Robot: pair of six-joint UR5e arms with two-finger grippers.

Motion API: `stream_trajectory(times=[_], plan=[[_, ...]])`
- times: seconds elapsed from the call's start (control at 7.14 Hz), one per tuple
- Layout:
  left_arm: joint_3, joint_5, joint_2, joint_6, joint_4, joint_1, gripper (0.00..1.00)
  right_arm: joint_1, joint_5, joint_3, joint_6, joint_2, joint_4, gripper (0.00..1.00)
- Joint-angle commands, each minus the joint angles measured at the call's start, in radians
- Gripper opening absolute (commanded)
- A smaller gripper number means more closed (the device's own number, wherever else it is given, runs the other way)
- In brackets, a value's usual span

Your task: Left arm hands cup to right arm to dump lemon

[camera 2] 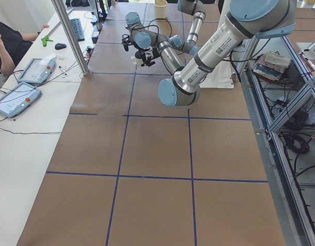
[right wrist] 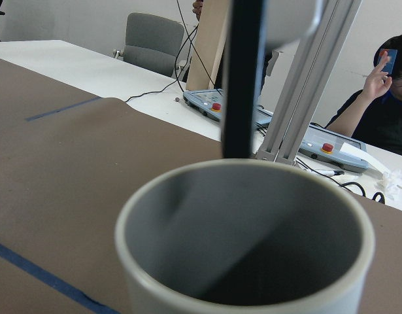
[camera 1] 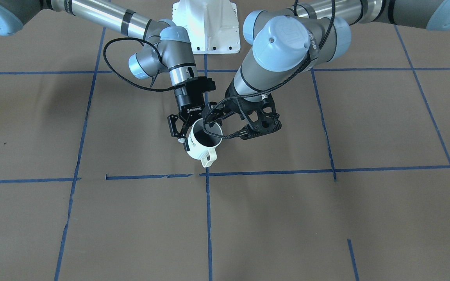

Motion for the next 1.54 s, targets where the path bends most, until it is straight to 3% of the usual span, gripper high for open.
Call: stream_trajectory(times=[0.0, 0.56, 0.98, 1.4], plan=[[0.007, 0.002, 0.001, -0.009, 0.000, 0.003, 0.77, -0.003, -0.003, 0.005, 0.001, 0.001, 0.001, 0.45], [0.016, 0.002, -0.001, -0.020, -0.005, 0.003, 0.60, -0.010, -0.004, 0.008, 0.003, 0.004, 0.003, 0.45], [0.086, 0.002, -0.002, -0.067, -0.114, 0.013, 0.55, -0.021, -0.004, 0.008, 0.003, 0.010, 0.003, 0.45], [0.086, 0.002, 0.002, -0.066, -0.114, 0.019, 0.53, -0.021, -0.004, 0.007, 0.001, 0.011, 0.001, 0.45]])
